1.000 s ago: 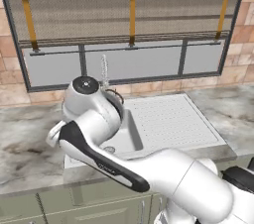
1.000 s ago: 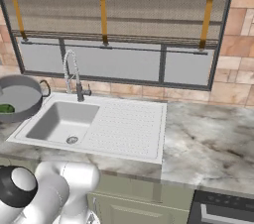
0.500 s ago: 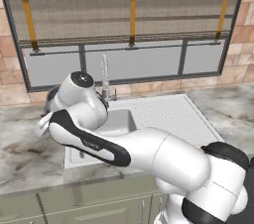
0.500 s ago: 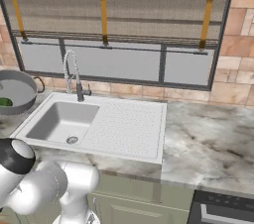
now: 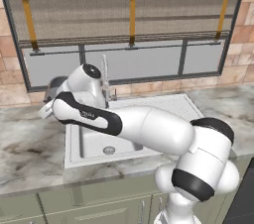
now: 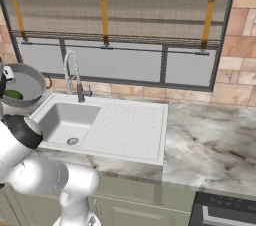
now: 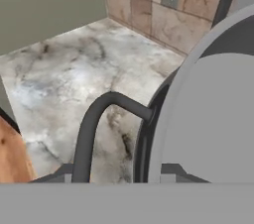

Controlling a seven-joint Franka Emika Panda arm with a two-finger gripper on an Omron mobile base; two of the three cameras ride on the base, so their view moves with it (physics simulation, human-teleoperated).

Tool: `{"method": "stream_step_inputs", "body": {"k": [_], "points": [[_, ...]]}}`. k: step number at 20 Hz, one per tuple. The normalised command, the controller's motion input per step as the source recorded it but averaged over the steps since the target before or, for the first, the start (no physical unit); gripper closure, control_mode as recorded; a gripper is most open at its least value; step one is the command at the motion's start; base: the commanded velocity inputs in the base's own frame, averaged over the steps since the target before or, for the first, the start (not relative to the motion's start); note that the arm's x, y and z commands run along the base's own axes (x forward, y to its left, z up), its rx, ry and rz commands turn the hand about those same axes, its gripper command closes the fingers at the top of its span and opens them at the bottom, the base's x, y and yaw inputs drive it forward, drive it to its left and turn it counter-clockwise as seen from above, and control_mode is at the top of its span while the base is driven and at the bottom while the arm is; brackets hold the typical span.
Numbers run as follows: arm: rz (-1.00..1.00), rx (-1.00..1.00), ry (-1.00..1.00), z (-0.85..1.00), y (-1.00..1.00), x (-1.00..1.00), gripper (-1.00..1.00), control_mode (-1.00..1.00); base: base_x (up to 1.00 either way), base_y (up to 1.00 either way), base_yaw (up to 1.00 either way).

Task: Dump the avocado from the pot into the sink. Then turn on the water and wash the avocado. Then turn off the water and put the avocado back in the pot.

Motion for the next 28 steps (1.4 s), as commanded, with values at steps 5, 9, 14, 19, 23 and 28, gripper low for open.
{"method": "stream_step_inputs", "body": {"k": [5,9,14,19,23,28], "points": [[0.01,0.11,0.0,0.24,0.0,0.63,1.0,-1.0,0.0,0.0,0.0],[0.02,0.1,0.0,0.39,0.0,0.56,1.0,-1.0,0.0,0.0,0.0],[0.0,0.07,0.0,0.47,0.0,0.41,1.0,-1.0,0.0,0.0,0.0],[0.0,0.01,0.0,0.27,0.0,0.07,1.0,-1.0,0.0,0.0,0.0],[0.0,0.01,0.0,0.11,-0.04,0.13,1.0,-1.0,0.0,0.0,0.0],[0.01,0.06,0.0,0.11,-0.08,0.32,1.0,-1.0,0.0,0.0,0.0]]}}
